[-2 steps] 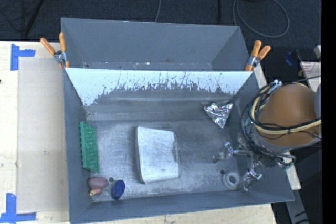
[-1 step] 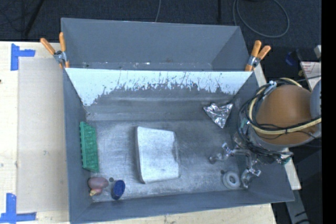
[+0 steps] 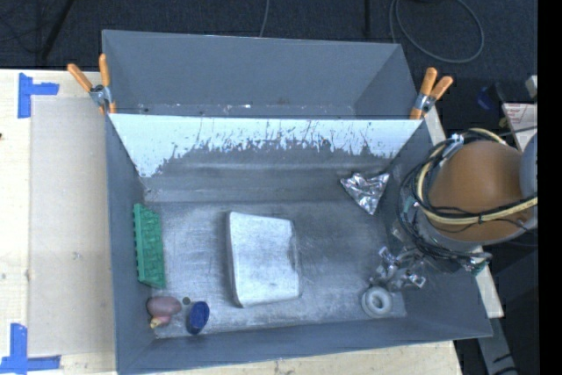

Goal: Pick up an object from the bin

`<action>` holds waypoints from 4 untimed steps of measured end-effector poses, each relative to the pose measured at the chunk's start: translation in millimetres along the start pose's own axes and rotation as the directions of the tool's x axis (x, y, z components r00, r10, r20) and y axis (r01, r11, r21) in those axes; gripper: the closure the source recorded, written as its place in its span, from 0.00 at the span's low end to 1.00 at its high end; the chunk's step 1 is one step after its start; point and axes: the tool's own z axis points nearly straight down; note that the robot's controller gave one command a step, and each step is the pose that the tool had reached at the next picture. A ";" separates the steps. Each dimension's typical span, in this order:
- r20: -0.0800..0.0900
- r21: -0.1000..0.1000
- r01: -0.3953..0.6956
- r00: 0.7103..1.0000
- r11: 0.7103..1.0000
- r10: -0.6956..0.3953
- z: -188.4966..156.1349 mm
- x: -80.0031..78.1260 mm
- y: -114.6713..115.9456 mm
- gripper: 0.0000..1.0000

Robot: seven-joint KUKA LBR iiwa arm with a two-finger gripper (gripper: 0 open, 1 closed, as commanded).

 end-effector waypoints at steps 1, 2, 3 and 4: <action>0.001 -0.003 0.001 1.000 1.000 -0.001 0.9 -0.9 1.4 0.00; -0.003 -0.007 0.130 0.992 0.991 -0.130 0.0 -21.8 31.9 0.00; -0.005 -0.004 0.131 0.991 0.991 -0.131 -1.8 -21.3 30.3 1.00; 0.001 0.001 0.208 0.978 0.978 -0.208 -123.5 -18.6 23.4 1.00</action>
Offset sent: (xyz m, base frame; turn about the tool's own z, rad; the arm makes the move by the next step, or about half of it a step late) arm 0.0000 0.0000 0.0000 0.0000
